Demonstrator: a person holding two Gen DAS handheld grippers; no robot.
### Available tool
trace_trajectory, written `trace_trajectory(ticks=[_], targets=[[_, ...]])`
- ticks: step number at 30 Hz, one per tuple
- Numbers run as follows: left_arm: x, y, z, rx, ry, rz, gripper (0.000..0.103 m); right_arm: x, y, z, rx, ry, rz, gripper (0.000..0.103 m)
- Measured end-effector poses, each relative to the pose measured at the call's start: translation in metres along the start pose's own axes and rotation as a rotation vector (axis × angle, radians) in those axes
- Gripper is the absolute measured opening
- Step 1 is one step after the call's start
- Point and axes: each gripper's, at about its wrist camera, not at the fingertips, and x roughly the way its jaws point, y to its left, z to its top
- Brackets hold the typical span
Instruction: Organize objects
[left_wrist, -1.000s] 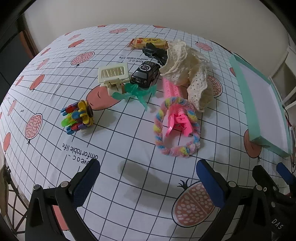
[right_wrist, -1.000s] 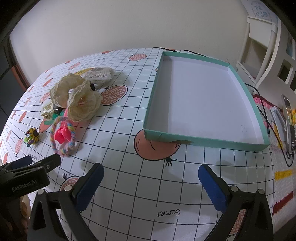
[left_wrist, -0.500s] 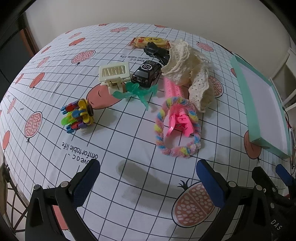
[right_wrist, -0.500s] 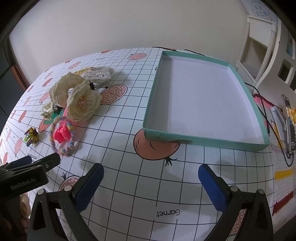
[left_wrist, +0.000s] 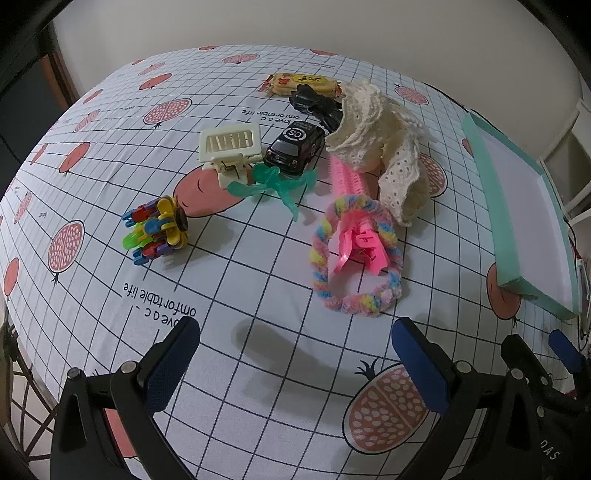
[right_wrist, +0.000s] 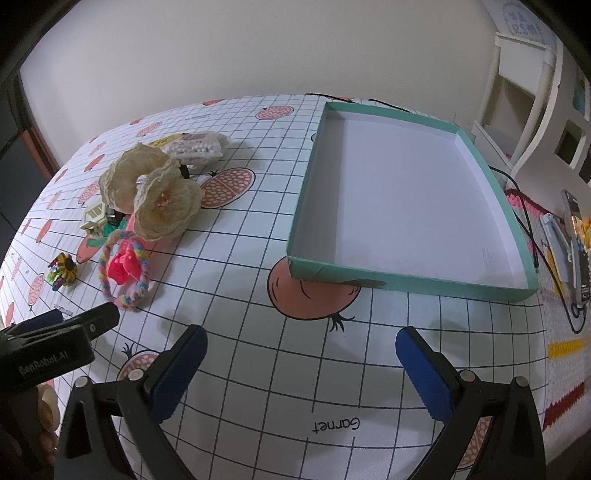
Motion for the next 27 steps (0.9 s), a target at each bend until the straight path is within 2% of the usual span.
trace_trajectory(ticks=[7,14,21,27], targets=[[-0.008,0.005,0.002,-0.020,-0.011,-0.029,0.103,-0.004,0.000,0.004,0.008,-0.032,0.000,0.103],[-0.023,0.012,0.014,-0.029,-0.059,-0.073,0.103,-0.021,0.008,0.014,-0.020,-0.113,-0.006,0.103],[-0.036,0.020,0.025,-0.039,-0.111,-0.064,0.103,-0.032,0.027,0.030,-0.038,-0.167,0.045,0.103],[-0.046,0.037,0.041,-0.063,-0.161,-0.061,0.103,-0.034,0.053,0.047,-0.081,-0.178,0.098,0.103]])
